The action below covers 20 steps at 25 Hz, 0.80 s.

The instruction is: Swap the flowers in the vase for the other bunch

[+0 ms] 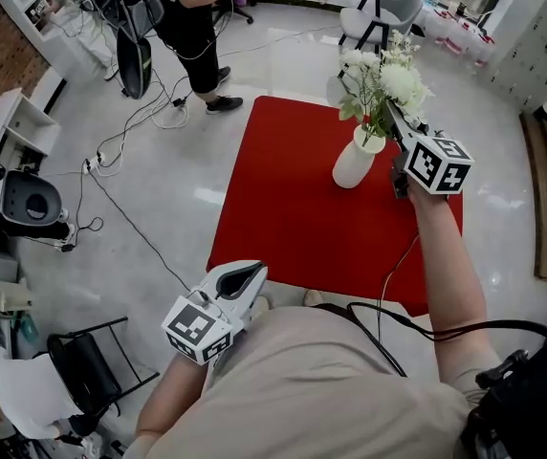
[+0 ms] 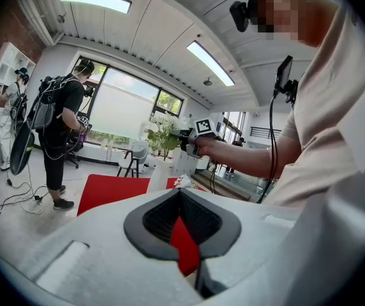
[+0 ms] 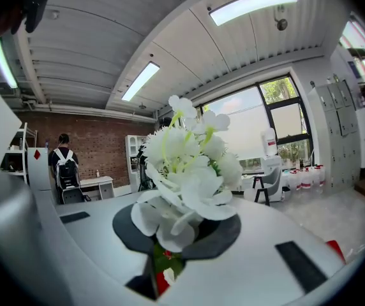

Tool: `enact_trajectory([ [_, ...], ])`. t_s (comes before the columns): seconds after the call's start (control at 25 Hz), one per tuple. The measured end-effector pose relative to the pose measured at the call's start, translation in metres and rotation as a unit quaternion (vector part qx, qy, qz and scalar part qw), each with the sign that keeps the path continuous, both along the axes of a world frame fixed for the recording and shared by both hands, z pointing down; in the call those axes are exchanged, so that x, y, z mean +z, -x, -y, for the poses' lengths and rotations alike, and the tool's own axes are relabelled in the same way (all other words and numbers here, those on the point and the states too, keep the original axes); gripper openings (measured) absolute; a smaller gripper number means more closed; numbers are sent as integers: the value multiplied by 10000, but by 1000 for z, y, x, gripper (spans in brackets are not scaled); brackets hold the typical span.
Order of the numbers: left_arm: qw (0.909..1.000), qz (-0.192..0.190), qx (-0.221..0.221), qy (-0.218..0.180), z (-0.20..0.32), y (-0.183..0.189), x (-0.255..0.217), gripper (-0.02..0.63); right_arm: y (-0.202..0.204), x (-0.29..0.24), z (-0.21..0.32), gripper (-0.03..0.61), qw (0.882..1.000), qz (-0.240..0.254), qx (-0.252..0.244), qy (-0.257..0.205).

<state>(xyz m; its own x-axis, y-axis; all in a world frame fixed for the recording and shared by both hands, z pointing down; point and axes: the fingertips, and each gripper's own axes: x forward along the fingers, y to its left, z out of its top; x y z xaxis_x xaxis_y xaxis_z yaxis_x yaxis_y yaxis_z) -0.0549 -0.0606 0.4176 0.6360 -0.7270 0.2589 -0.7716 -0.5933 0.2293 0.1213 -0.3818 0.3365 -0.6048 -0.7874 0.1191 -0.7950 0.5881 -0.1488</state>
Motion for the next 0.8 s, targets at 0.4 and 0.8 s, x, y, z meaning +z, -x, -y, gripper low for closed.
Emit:
enact_trajectory([
  [0.4,9999,-140,19,-48,-5,11,-12,7,8,-79,-15,60,9987,-123,-81,-489],
  [0.8,9997,-221,20,-70,-12,17,-4,8,27,-136,-51,58,9951,22,-404,-900],
])
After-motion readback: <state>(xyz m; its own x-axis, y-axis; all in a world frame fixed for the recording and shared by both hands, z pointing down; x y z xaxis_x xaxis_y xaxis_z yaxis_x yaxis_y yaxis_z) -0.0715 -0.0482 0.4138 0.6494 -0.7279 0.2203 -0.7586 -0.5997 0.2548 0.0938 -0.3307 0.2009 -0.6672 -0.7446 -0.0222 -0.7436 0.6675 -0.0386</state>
